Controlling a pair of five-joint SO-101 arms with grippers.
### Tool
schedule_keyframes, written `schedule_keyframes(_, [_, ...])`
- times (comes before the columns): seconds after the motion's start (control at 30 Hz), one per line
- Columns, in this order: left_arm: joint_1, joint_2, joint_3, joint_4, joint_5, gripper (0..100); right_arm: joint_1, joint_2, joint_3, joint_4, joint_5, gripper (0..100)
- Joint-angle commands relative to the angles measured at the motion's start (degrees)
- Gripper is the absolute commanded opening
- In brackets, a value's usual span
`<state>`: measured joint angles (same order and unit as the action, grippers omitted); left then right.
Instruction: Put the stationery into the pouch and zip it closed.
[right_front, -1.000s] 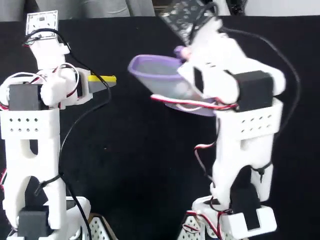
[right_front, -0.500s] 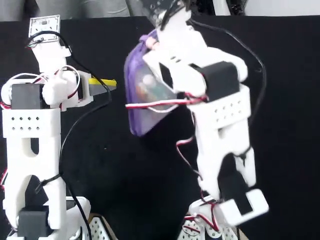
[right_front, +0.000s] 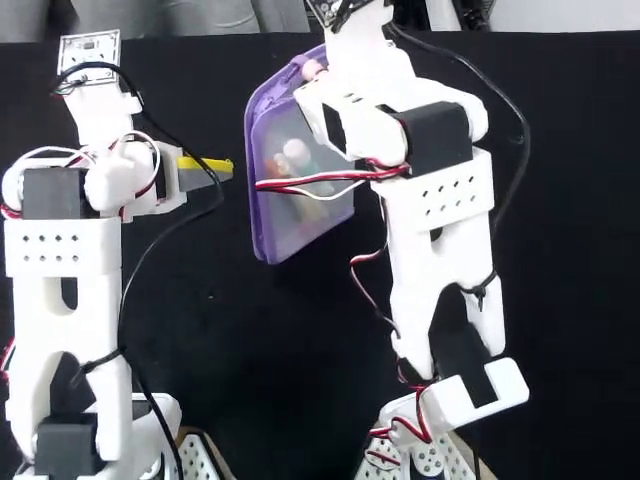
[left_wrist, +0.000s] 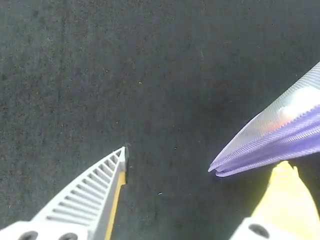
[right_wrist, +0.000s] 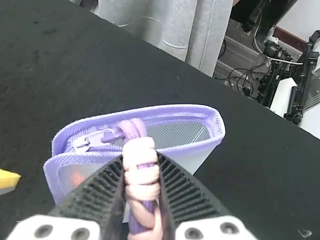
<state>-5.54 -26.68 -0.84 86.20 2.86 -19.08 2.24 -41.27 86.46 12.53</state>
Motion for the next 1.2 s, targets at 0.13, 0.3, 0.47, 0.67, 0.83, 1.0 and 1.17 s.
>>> schedule_keyframes(0.13, [7.5, -13.3, 2.8, -2.0, -0.5, 44, 0.8, -0.2, -2.4, -1.1, -0.6, 1.1])
schedule_keyframes(0.3, [11.2, -17.8, 13.9, -13.5, -0.5, 44, 1.0, -0.5, -2.3, -0.6, -0.6, 1.1])
schedule_keyframes(0.47, [11.5, -18.7, 22.5, -23.6, -0.3, 44, 1.0, -0.7, -2.3, -0.5, -0.6, 1.1])
schedule_keyframes(0.67, [12.0, -18.5, 29.1, -33.7, -0.2, 44, 1.1, -0.7, -2.3, 0.5, -0.6, 1.1])
schedule_keyframes(0.83, [16.9, -18.7, 32.9, -35.9, -0.1, 44, 2.6, -0.7, -2.4, 0.2, -0.6, 1.1])
schedule_keyframes(1.0, [19.3, -18.7, 34.2, -36.0, -0.1, 41, 5.9, -0.7, -2.3, 0.6, -0.6, 1.1])
schedule_keyframes(1.17, [19.2, -18.5, 36.1, -41.1, -0.1, 23, 6.9, -0.7, -2.3, 0.9, -0.6, 1.1])
